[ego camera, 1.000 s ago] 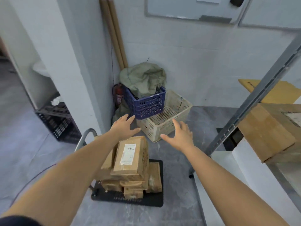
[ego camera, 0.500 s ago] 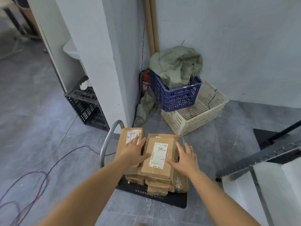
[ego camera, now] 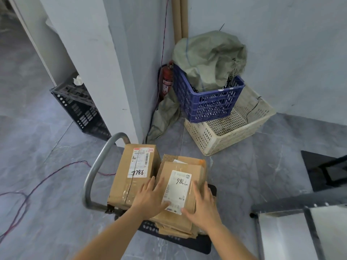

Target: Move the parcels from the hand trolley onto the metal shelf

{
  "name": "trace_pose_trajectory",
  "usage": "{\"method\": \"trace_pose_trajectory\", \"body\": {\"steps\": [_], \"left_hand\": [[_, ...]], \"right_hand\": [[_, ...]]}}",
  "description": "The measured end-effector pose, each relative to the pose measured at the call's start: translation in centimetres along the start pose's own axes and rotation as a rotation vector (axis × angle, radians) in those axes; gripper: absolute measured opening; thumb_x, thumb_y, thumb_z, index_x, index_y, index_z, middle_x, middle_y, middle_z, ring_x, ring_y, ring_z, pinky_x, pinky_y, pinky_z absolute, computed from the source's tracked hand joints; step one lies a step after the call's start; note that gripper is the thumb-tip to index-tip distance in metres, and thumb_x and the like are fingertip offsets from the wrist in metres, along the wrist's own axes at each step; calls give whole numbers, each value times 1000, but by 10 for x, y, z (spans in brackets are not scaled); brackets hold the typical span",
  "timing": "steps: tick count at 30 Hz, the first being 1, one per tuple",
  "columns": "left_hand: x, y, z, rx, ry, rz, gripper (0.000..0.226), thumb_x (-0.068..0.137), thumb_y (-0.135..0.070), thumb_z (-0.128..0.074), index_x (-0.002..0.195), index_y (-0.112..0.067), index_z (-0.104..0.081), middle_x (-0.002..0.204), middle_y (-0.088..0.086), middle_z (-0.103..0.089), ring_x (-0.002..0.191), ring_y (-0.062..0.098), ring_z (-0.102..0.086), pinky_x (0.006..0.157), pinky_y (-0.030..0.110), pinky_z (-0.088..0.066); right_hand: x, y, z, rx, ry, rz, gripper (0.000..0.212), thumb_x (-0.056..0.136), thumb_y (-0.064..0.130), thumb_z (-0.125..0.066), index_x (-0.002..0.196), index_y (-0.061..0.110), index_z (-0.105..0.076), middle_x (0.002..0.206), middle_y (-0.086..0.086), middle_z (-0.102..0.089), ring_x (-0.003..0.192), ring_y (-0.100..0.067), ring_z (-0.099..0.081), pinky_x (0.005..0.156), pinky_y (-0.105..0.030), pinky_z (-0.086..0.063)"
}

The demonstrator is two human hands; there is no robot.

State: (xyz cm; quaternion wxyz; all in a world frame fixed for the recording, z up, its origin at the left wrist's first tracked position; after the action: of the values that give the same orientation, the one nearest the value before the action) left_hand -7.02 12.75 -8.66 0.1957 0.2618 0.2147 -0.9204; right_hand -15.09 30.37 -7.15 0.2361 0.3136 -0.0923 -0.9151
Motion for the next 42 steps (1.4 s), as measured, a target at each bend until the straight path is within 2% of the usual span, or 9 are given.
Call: {"method": "trace_pose_trajectory", "body": {"steps": [4, 7, 9, 15, 19, 25, 30, 34, 42], "left_hand": [[14, 6, -23, -15, 31, -28, 93, 80, -78, -23, 144, -31, 25, 160, 5, 7, 148, 28, 6, 118, 45, 3], [18, 8, -33, -99, 12, -19, 87, 88, -67, -30, 144, -31, 26, 160, 3, 3, 148, 25, -2, 118, 45, 1], [19, 4, -33, -139, 1, -6, 86, 89, -64, -32, 145, -30, 24, 159, 4, -2, 147, 24, -9, 119, 45, 0], [16, -9, -22, -297, -20, 0, 94, 86, -62, -45, 145, -33, 22, 153, 12, -6, 137, 29, -30, 110, 39, -34], [10, -15, -1, -307, -74, -45, 99, 83, -63, -50, 145, -35, 21, 153, 12, -4, 133, 29, -35, 102, 39, -43], [-10, -42, 50, -255, -151, -126, 103, 81, -62, -55, 146, -34, 20, 152, 10, -3, 135, 30, -32, 106, 39, -39], [-31, -71, 97, -194, -248, -196, 103, 80, -62, -55, 147, -32, 17, 145, 9, -15, 129, 28, -35, 102, 38, -39], [-47, -101, 132, -156, -279, -290, 104, 78, -66, -54, 147, -33, 16, 145, 7, -13, 130, 27, -36, 102, 36, -41], [-102, -218, 198, -92, -281, -561, 106, 78, -61, -58, 148, -31, 15, 142, 9, -15, 127, 29, -41, 106, 38, -39]], "right_hand": [[9, 3, -18, 65, 2, -13, 101, 82, 60, -51, 141, 36, 27, 155, -12, 22, 145, -34, -8, 113, -43, -25], [15, 4, -26, 113, -49, -7, 101, 80, 63, -49, 139, 38, 29, 155, -12, 21, 142, -33, -21, 108, -39, -37], [17, 4, -28, 127, -74, 4, 100, 79, 66, -47, 138, 39, 30, 155, -11, 22, 142, -33, -21, 106, -39, -41], [14, 11, -29, 165, -119, 43, 97, 80, 67, -43, 132, 46, 35, 153, -13, 27, 143, -35, -17, 109, -43, -37], [5, 16, -9, 182, -157, 63, 97, 81, 65, -44, 133, 45, 35, 153, -12, 28, 141, -33, -25, 106, -39, -41], [-22, 25, 50, 169, -205, 72, 98, 84, 56, -52, 142, 35, 25, 153, -12, 28, 130, -27, -42, 92, -29, -48], [-49, 29, 96, 200, -306, 81, 100, 83, 54, -55, 142, 36, 24, 152, -14, 28, 137, -31, -32, 98, -36, -45], [-81, 29, 140, 235, -377, 62, 101, 83, 53, -56, 142, 37, 24, 152, -13, 29, 140, -33, -26, 102, -39, -43], [-187, -7, 237, 274, -558, -118, 102, 82, 52, -59, 144, 34, 20, 153, -13, 28, 121, -28, -52, 94, -33, -45]]}}
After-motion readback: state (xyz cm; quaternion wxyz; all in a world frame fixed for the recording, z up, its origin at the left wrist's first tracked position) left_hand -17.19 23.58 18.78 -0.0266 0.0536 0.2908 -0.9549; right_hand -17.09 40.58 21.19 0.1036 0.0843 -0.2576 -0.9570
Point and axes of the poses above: each hand's wrist, its own x-axis towards the middle knuckle, its own z-axis out of the back of the hand, y = z × x, the point moved 1 cm from there along x, towards the middle knuckle
